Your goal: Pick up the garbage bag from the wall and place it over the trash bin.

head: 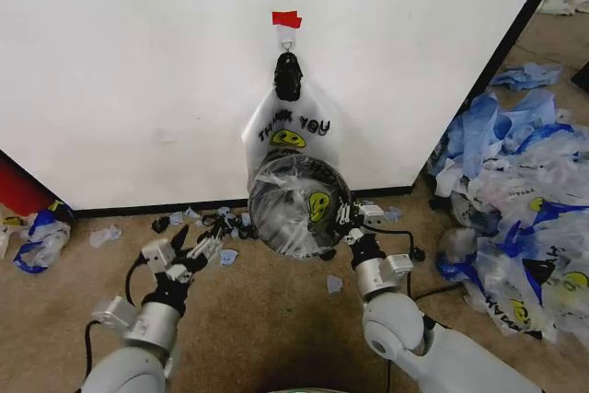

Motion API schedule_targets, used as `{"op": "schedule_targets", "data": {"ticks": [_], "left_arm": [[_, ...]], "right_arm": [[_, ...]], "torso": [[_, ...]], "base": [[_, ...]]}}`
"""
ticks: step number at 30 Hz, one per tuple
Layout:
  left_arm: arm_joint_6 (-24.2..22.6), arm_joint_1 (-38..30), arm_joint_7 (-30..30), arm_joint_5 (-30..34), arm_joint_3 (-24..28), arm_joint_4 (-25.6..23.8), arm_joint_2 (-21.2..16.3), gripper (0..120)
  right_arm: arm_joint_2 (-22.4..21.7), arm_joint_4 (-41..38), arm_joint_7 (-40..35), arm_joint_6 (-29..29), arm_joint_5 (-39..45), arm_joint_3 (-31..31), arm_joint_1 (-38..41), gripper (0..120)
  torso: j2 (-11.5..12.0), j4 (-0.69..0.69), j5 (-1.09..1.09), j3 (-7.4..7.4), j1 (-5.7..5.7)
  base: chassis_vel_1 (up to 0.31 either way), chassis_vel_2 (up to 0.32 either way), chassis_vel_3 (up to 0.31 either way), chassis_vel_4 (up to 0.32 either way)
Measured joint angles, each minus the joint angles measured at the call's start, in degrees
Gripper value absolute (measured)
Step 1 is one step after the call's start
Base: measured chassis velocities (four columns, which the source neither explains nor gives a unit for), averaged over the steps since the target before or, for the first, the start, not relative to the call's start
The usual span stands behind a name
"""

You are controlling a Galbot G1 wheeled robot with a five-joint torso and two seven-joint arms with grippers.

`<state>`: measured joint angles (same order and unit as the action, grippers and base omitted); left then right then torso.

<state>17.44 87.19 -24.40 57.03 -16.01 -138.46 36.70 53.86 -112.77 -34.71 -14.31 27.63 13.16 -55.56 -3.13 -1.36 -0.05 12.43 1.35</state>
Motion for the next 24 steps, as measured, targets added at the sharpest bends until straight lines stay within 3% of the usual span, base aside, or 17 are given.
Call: {"op": "schedule_targets", "data": {"ticks": [2,7,9,11,13,17,21,24], "left_arm": [[-0.5,-0.4,0.3,0.4,0.1,-1.0,-0.5,89],[-3.9,-2.3,3.5,6.1,3.1,-3.6,-2.5,70],[-4.0,-2.4,3.7,6.7,3.3,-3.6,-2.5,68],[-4.7,-3.2,6.9,12.1,4.5,-4.0,-2.6,58],[-5.1,-4.1,9.0,14.9,5.1,-4.0,-2.8,48],[-5.6,-4.8,9.9,16.9,5.5,-4.0,-3.3,36],[-5.7,-5.5,10.6,17.6,6.8,-2.1,-3.6,20],[-5.5,-8.7,10.7,18.2,10.8,0.4,-3.3,7]], "right_arm": [[-0.1,0.1,0.1,-0.1,-0.8,0.0,0.1,1],[0.0,0.6,0.1,0.2,-2.0,0.4,0.6,1],[0.1,0.7,0.1,0.2,-2.1,0.5,0.7,1],[1.1,2.3,0.8,0.0,-3.6,1.4,1.9,1],[1.8,3.4,1.3,-0.4,-5.2,2.0,2.5,1],[3.0,4.6,2.0,-0.5,-6.3,3.1,3.1,1],[4.7,6.1,2.6,-0.5,-7.9,4.4,3.9,1],[5.8,6.8,2.8,-0.6,-9.8,4.6,3.9,1]], "torso": [[0.0,0.00,-0.01,0.00,0.00],[0.0,0.00,-0.02,0.00,0.00],[0.0,-0.01,-0.02,0.00,0.00],[0.0,0.04,0.00,0.00,0.00],[0.0,-0.01,-0.05,0.00,0.00],[0.0,0.01,0.02,0.00,0.00],[0.0,0.03,-0.01,0.00,0.00],[0.0,-0.01,-0.02,0.00,0.00]], "base": [[0.000,0.000,0.000,0.000],[0.000,0.000,0.000,0.000],[0.000,0.000,0.000,0.000],[0.000,0.000,0.000,0.000],[0.000,0.000,0.000,0.000],[0.000,0.000,0.000,0.000],[0.000,0.000,0.000,0.000],[0.000,0.000,0.000,0.000]]}}
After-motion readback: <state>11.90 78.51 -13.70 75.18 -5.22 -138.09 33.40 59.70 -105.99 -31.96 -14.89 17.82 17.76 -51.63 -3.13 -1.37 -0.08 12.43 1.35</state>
